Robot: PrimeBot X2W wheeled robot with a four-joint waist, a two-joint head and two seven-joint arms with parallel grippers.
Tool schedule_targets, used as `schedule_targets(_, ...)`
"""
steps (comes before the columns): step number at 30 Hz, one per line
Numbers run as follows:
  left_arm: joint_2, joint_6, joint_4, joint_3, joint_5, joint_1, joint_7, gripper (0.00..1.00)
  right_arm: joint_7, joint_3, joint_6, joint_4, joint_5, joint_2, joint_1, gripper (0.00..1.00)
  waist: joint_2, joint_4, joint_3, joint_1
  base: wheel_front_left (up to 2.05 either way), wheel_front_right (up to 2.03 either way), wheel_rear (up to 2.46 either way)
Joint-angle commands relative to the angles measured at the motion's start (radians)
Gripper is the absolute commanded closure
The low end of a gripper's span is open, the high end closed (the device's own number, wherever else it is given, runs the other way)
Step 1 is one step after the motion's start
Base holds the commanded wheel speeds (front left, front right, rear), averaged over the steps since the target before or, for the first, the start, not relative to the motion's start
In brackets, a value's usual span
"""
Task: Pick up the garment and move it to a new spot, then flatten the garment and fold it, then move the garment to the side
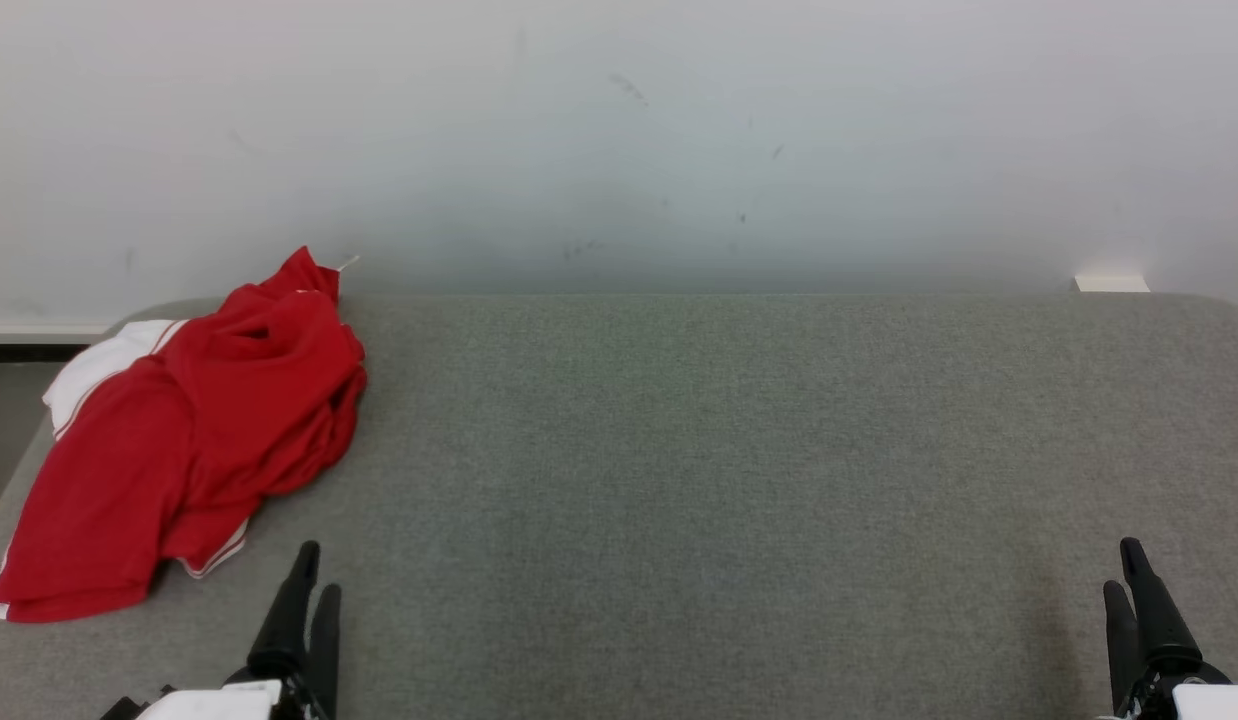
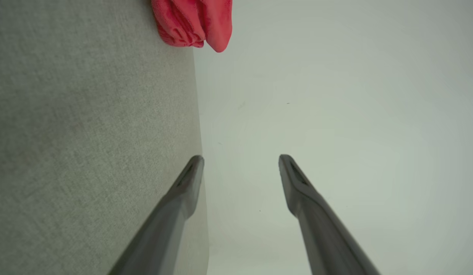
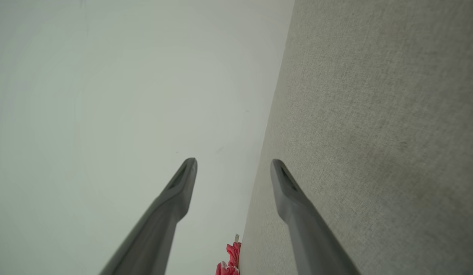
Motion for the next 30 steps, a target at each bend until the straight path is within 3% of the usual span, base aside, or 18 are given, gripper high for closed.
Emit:
schedule_targets(1, 0.005, 0.001, -0.013, -0.013, 0.025, -0.027, -0.012, 0.0, -0.014, 0.002, 0.0, -0.027, -0.028, -0.015, -0.004, 0.0, 0.0, 0.0, 0.0, 0.0, 0.0, 0.0, 0.0)
schedule_targets(7, 0.006, 0.012, -0.008, -0.045, 0.113, -0.038, -0.04, 0.0, -0.045, 0.01, 0.0, -0.052, -0.15, -0.035, 0.011, 0.0, 0.0, 0.0, 0.001, 0.0, 0.0, 0.0, 0.0)
schedule_targets(17, 0.007, 0.066, -0.021, -0.088, 0.389, -0.044, -0.085, 0.0, -0.089, 0.014, 0.0, -0.111, -0.431, -0.058, 0.038, 0.0, 0.0, -0.002, 0.0, 0.0, 0.0, 0.0, 0.0)
schedule_targets(30, 0.011, 0.102, -0.023, -0.126, 0.689, -0.052, -0.142, 0.0, -0.147, 0.057, -0.001, -0.113, -0.689, -0.094, 0.062, 0.0, 0.0, -0.006, -0.005, 0.0, 0.0, 0.0, 0.0)
